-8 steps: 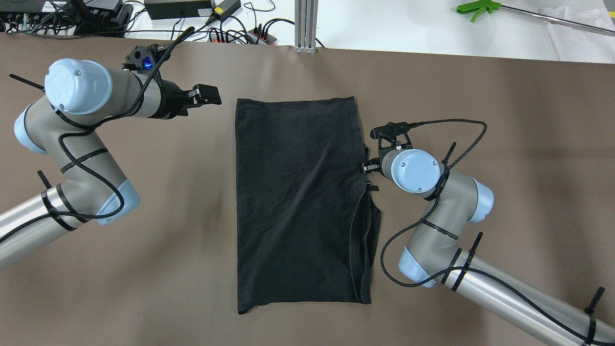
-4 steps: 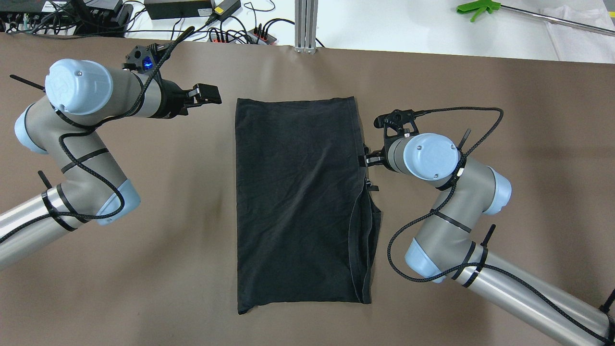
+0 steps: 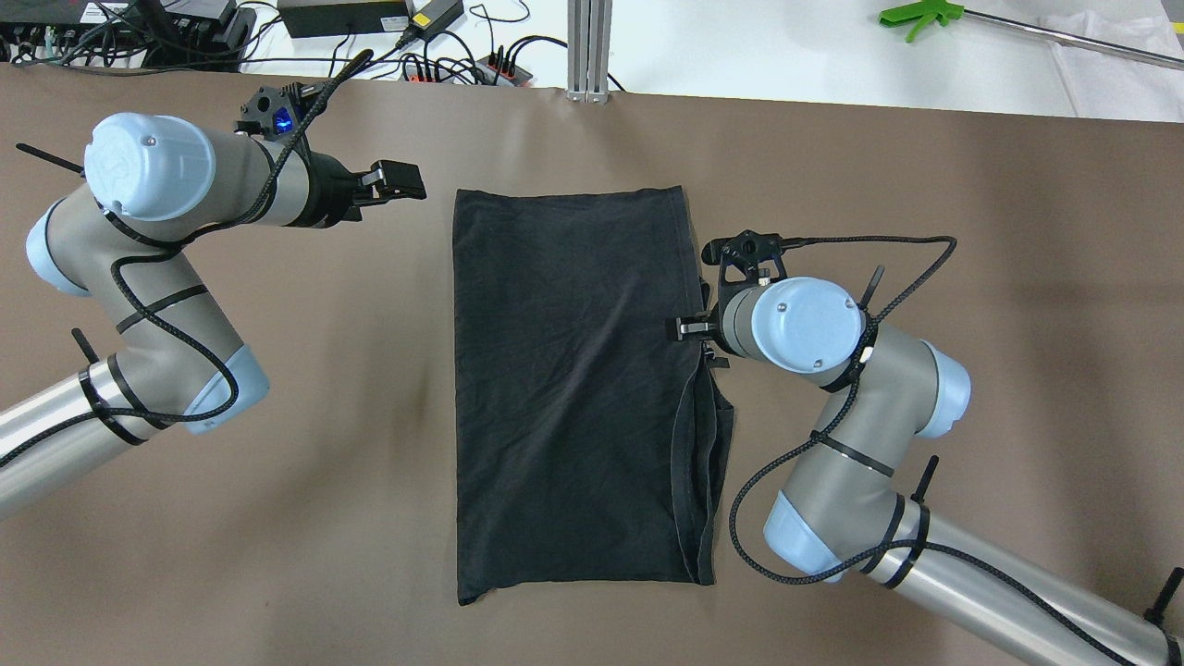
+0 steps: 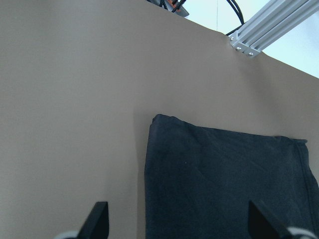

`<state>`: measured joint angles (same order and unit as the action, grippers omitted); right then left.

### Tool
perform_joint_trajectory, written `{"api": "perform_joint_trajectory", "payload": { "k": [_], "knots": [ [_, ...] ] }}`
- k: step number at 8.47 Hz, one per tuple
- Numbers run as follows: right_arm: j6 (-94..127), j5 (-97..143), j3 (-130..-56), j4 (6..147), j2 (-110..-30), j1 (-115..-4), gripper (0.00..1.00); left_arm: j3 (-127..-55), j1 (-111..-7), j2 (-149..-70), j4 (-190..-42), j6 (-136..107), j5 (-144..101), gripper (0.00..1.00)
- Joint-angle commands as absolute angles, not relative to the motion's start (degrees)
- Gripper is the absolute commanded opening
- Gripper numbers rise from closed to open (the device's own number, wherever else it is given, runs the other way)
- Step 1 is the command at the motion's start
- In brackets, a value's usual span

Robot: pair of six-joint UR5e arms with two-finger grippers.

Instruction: Fold clothes

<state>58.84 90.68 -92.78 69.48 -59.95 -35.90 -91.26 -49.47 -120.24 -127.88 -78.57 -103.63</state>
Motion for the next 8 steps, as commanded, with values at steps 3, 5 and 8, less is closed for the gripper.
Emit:
{"api": "perform_joint_trajectory", "payload": {
  "k": [3, 5, 8],
  "knots": [
    [60.38, 86.40, -92.64, 69.61, -61.60, -30.41, 0.94, -91.05, -49.31, -120.50, -127.88, -78.57, -103.62, 1.00],
    [59.68, 86.83, -92.99, 69.00, -63.89, -30.58, 0.94, -90.97, -49.31, -120.67, -127.79, -78.57, -103.62, 1.00],
    [55.66, 88.33, -97.63, 68.91, -68.01, -31.20, 0.94, -90.97, -49.39, -120.59, -127.79, -78.57, -103.54, 1.00]
  ]
}}
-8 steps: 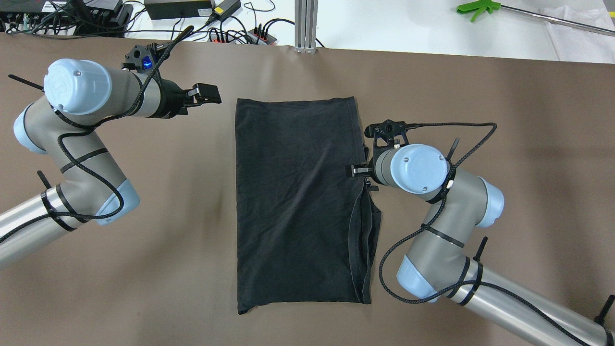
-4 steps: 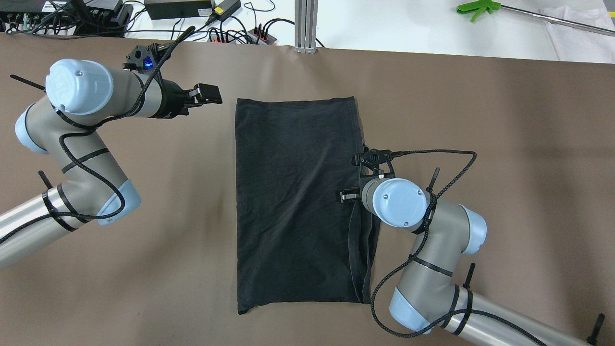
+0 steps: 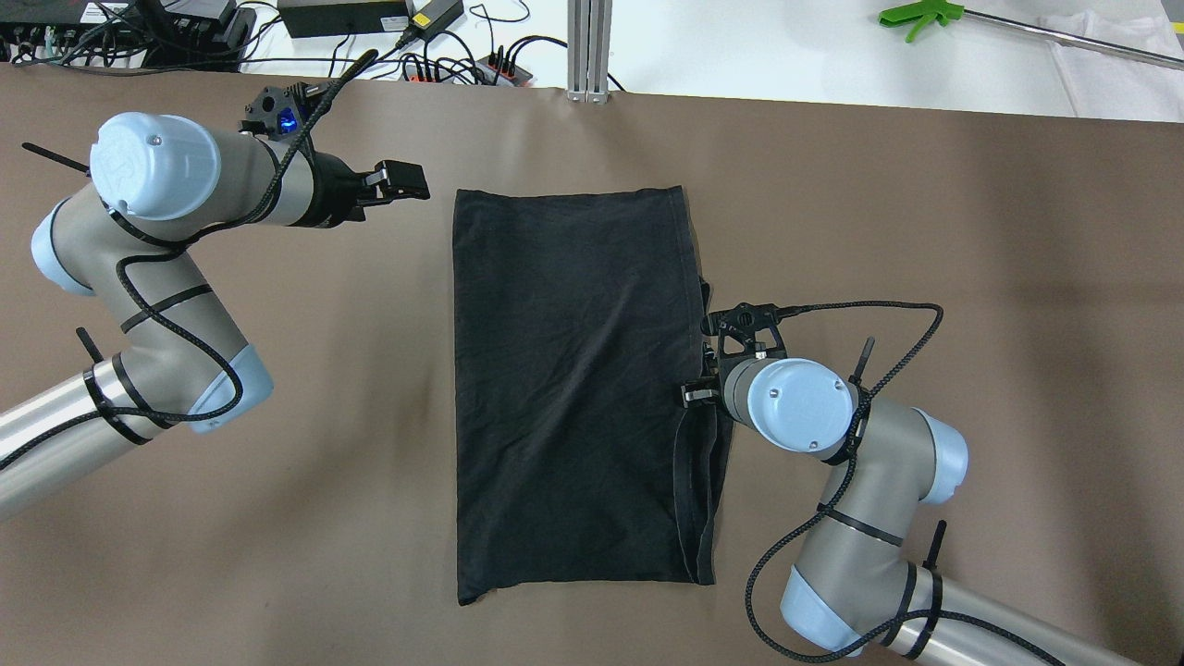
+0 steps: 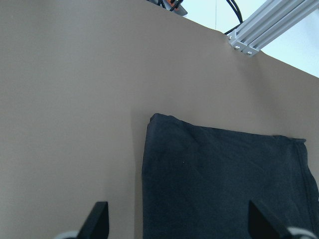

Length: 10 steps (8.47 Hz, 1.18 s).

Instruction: Fold clothes

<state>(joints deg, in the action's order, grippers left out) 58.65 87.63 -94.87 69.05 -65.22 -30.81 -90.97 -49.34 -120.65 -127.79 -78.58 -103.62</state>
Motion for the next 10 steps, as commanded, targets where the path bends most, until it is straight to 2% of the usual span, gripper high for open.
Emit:
{"api": "perform_joint_trajectory", "payload": {
  "k": [1, 6, 8, 10],
  "knots": [
    [55.29, 88.42, -98.60, 68.91, -69.25, -31.38, 0.94, -90.97, -49.39, -120.59, -127.88, -78.57, -103.54, 1.00],
    [59.03, 91.31, -108.00, 68.12, -69.27, -31.29, 0.94, -91.05, -49.39, -120.41, -127.88, -78.66, -103.54, 1.00],
    [66.68, 91.23, -107.76, 64.37, -66.72, -29.89, 0.94, -91.14, -49.48, -120.41, -127.88, -78.75, -103.62, 1.00],
    [69.07, 90.18, -103.48, 57.59, -65.84, -25.42, 0.94, -91.58, -49.57, -120.24, -127.88, -78.75, -103.71, 1.00]
  ]
}}
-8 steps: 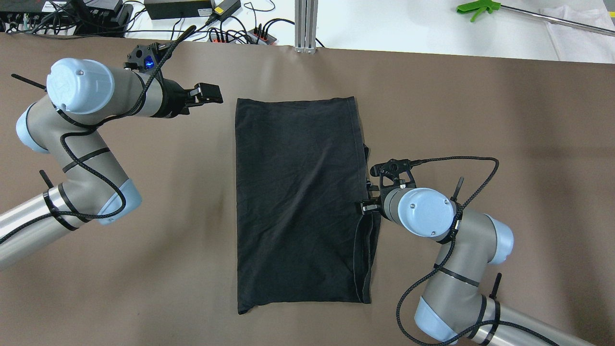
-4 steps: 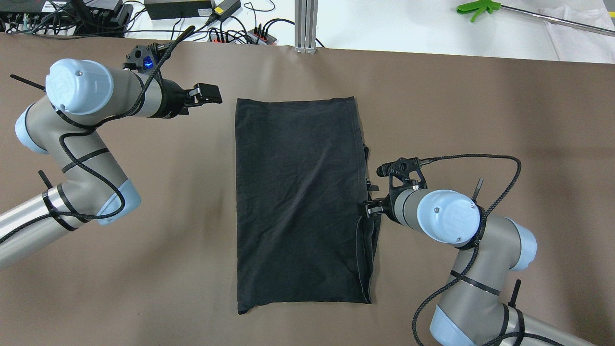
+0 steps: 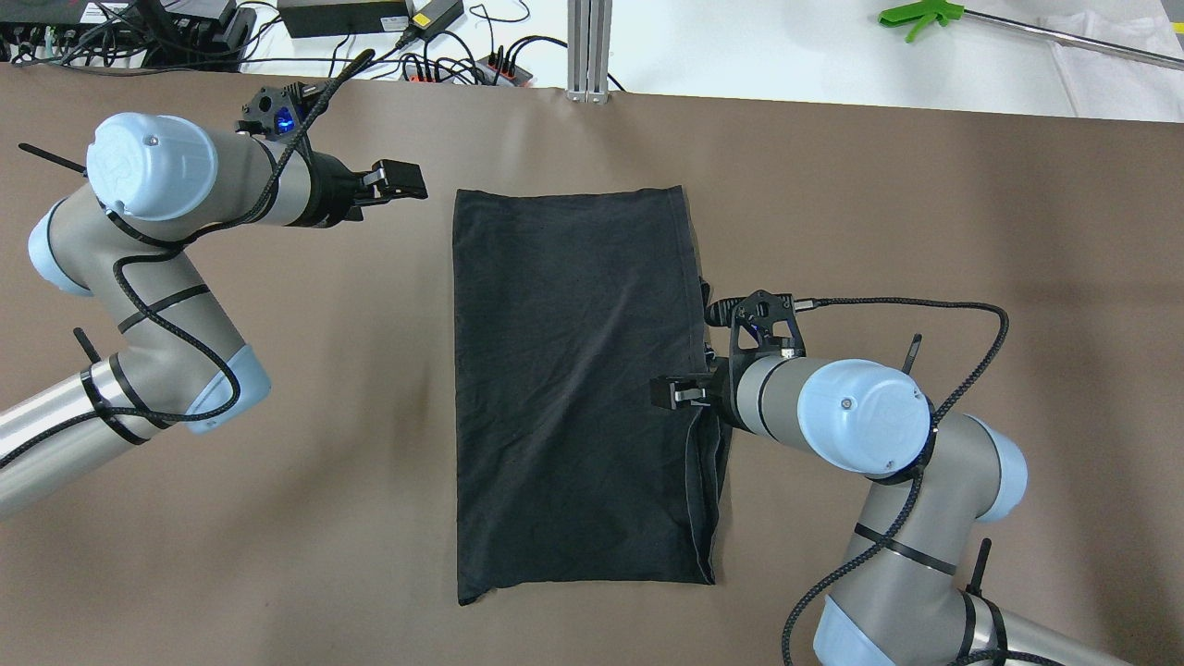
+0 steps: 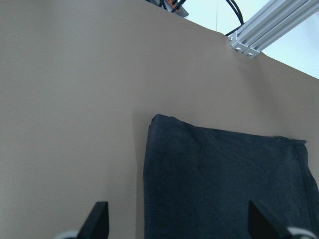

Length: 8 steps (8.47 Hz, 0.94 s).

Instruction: Fold clothes

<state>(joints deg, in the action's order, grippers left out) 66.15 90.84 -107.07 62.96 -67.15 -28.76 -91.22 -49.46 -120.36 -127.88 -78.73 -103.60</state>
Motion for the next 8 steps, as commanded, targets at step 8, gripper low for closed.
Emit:
{"api": "perform_joint_trajectory", "payload": {
  "k": [8],
  "knots": [
    [68.82, 88.59, -97.38, 56.60, -66.62, -22.32, 0.94, -91.76, -49.48, -119.79, -127.88, -78.75, -103.62, 1.00]
  ]
}}
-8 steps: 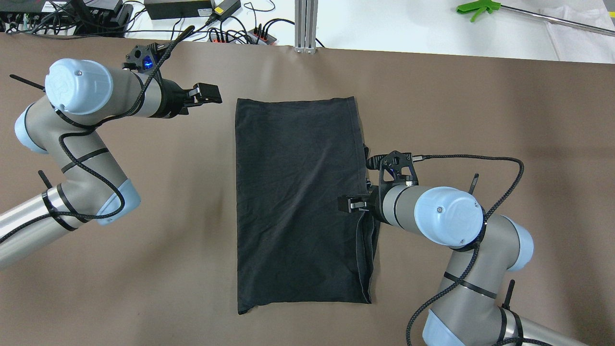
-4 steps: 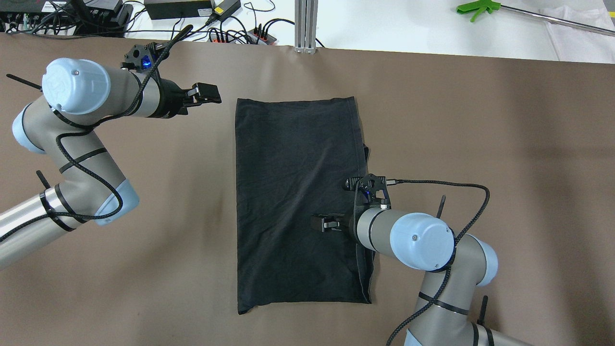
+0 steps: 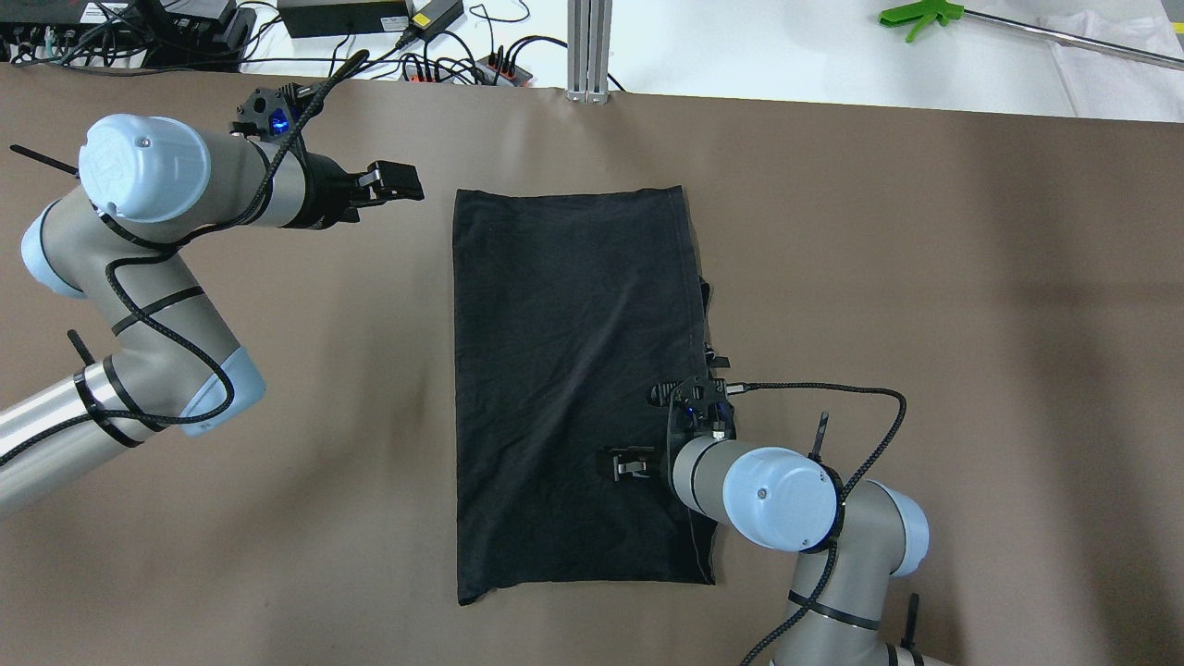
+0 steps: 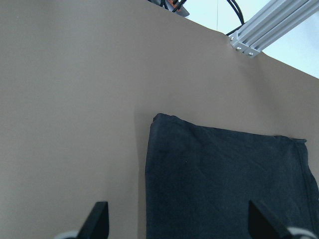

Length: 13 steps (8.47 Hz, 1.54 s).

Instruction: Fold clothes

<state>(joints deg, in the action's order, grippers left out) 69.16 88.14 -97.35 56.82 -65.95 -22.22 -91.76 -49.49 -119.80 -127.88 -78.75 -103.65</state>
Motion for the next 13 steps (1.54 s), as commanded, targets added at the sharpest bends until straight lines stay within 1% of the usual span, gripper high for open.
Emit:
{"api": "perform_joint_trajectory", "payload": {
  "k": [1, 4, 9, 12, 13],
  "knots": [
    [68.82, 89.03, -97.64, 56.60, -66.80, -22.67, 0.94, -91.67, -49.48, -119.88, -127.88, -78.75, -103.54, 1.00],
    [68.73, 89.12, -100.36, 54.59, -72.23, -22.76, 0.94, -91.67, -49.48, -119.97, -127.88, -78.75, -103.19, 1.00],
    [69.61, 88.95, -100.37, 54.32, -72.33, -22.85, 0.94, -91.58, -49.48, -120.15, -127.88, -78.75, -102.83, 1.00],
    [73.37, 91.57, -105.80, 53.53, -73.47, -23.29, 0.94, -91.50, -49.48, -120.41, -127.79, -78.75, -102.83, 1.00],
    [79.04, 91.84, -107.30, 53.09, -74.43, -23.20, 0.94, -91.49, -49.48, -120.32, -127.79, -78.75, -102.83, 1.00]
  ]
}}
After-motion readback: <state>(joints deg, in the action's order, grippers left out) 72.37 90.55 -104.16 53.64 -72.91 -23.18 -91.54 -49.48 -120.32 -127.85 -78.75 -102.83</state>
